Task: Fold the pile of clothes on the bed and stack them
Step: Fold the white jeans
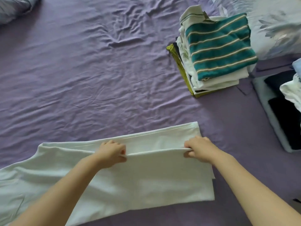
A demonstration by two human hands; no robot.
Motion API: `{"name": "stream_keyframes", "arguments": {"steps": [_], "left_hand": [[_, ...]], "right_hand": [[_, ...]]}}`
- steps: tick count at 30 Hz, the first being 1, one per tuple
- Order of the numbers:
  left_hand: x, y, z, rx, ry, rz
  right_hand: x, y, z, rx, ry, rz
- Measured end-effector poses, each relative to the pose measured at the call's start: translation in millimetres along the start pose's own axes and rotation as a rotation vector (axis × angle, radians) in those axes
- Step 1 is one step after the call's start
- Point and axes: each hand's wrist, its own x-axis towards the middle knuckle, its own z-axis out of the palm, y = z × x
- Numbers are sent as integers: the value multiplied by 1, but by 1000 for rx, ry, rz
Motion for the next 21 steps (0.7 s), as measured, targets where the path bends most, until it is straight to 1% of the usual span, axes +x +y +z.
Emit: {"name": "stream_keyframes", "arguments": {"steps": [1,2,3,5,7,8,9,10,12,13,15,17,18,19,20,21], "left_hand": [[-2,-2,-8,-80,-36,23],[-4,-5,-17,-153,-62,25],[-4,-7,-26,-186,-53,17],[3,-9,-37,-129,67,-26],[17,-5,-37,-82,194,-131],[24,0,-34,-90,225,-198],[32,8,-29,-86,244,-254],[38,16,-22,-49,259,-283],[45,35,-4,74,311,-283],[46,46,5,102,359,-269],[41,74,19,80,462,-217],[32,104,34,17,629,-110],[27,119,44,-15,708,-24],[18,136,52,-79,740,77],[9,152,62,-168,707,160],[2,168,70,-228,610,197]], "right_hand": [[-5,7,-10,149,-77,-8],[-7,14,-20,254,-111,-4],[-7,21,-30,295,-82,1],[2,29,-47,331,83,39],[15,33,-50,414,289,87],[20,35,-46,474,371,126],[24,36,-37,545,420,171],[24,37,-26,617,433,221],[19,37,3,692,417,333],[15,38,18,702,428,386],[0,40,44,765,488,451],[-20,38,64,870,555,443],[-29,38,73,900,595,420],[-39,37,82,927,619,403],[-48,36,90,967,617,397],[-55,35,97,1027,593,394]]}}
